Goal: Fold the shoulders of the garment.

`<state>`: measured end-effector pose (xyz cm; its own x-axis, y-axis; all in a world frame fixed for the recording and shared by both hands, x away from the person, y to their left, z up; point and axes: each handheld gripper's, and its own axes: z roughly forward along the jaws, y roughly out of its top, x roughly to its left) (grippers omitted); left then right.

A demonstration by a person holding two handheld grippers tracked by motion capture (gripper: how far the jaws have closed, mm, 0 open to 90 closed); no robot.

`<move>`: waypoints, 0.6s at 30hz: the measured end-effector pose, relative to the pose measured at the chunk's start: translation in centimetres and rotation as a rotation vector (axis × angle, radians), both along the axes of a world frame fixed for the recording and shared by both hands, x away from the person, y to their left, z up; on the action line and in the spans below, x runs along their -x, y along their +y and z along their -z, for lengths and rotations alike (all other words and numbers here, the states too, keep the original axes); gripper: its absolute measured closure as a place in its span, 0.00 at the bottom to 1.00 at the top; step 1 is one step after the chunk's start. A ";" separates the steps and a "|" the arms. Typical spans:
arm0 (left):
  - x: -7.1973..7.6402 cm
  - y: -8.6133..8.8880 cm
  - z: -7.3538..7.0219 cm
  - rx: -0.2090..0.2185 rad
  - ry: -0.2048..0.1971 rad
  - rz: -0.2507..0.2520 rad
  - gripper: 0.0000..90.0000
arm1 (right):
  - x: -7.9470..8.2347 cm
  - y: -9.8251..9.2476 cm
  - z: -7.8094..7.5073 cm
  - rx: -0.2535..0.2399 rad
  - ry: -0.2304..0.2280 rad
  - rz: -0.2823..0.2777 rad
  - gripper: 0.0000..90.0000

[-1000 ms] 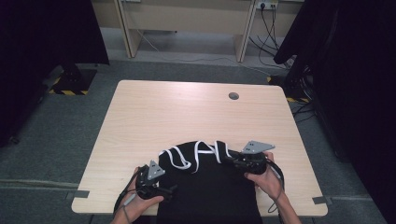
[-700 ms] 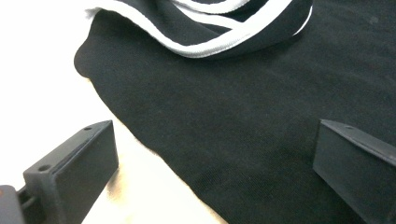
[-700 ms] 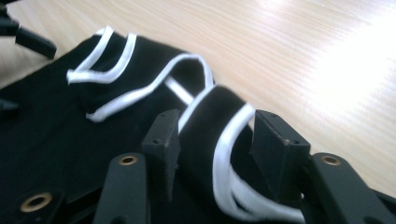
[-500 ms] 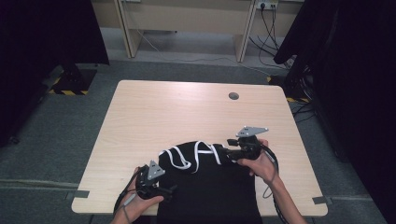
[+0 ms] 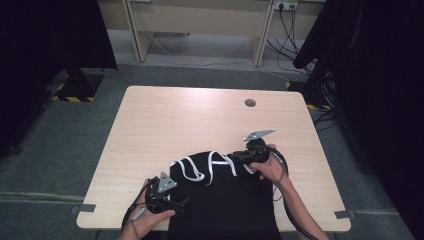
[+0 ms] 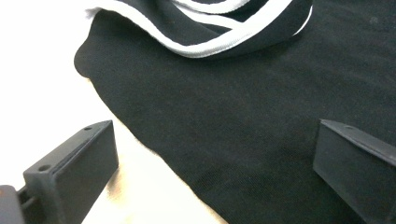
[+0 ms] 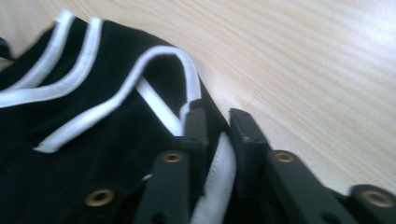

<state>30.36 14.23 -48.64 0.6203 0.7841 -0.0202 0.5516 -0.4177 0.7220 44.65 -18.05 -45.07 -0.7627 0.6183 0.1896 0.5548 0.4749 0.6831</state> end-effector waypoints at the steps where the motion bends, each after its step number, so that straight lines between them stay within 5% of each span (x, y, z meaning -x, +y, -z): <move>1: 0.0 0.0 0.0 0.000 0.000 0.000 0.00 | 0.3 -0.3 -0.5 -0.010 -0.019 -0.001 0.91; 10: 0.0 0.0 0.0 0.000 0.000 -0.001 0.00 | 4.9 -1.8 -3.0 -0.046 -0.137 -0.004 0.89; 18: 0.0 0.0 0.0 -0.001 -0.001 0.000 0.00 | 9.6 -4.1 -2.9 -0.068 -0.172 0.004 0.64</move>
<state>30.37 14.23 -48.64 0.6203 0.7842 -0.0185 0.5508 -0.4186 0.7221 35.01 -22.11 -42.13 -0.7853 0.6112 0.0985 0.4290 0.4225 0.7985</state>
